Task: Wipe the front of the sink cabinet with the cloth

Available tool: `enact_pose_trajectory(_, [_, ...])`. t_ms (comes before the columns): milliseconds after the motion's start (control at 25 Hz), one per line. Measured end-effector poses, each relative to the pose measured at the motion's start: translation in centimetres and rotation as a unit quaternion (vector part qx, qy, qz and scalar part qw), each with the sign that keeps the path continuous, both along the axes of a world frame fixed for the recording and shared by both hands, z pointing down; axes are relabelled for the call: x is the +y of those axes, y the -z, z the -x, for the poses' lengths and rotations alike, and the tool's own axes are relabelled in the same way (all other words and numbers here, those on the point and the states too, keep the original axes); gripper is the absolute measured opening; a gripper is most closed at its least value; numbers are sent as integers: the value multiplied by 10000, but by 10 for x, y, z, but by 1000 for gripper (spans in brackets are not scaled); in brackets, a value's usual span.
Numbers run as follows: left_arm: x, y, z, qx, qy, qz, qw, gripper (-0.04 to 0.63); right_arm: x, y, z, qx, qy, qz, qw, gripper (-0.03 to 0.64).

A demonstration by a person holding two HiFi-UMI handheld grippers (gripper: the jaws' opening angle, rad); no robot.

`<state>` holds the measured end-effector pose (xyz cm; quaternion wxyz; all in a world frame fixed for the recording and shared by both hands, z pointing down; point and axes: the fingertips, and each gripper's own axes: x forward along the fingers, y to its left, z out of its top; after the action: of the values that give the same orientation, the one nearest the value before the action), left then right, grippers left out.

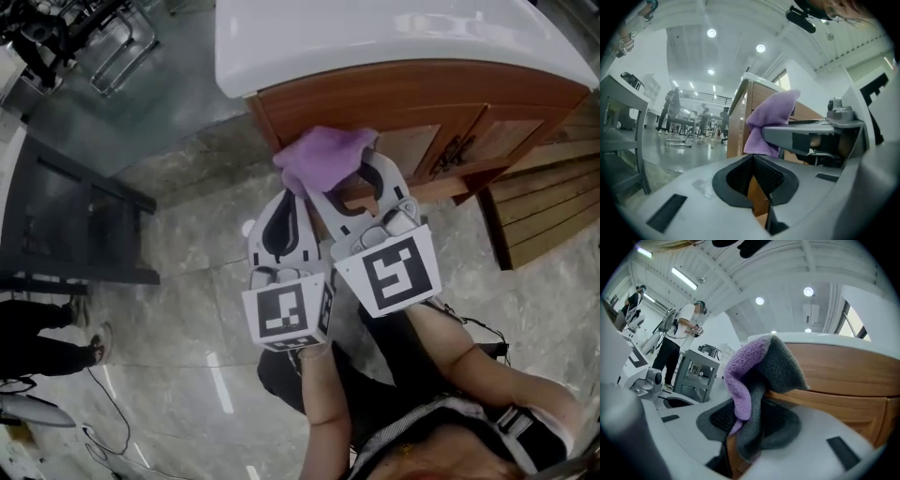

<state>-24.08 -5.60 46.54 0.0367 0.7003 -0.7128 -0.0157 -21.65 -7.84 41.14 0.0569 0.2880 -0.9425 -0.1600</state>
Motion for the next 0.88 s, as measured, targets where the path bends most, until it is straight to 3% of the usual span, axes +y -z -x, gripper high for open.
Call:
enact_pose_trajectory(400, [-2, 20, -3, -421, 344, 71, 9985, 6, -4, -2, -9, -86, 193, 267, 9994, 179])
enact_pose_trajectory(560, [-2, 19, -4, -263, 348, -28, 9990, 6, -5, -1, -10, -133, 185, 190, 9996, 179])
enact_pose_trajectory(880, [-8, 11, -20, -163, 143, 152, 9996, 6, -12, -2, -20, -121, 0, 127, 9998, 179])
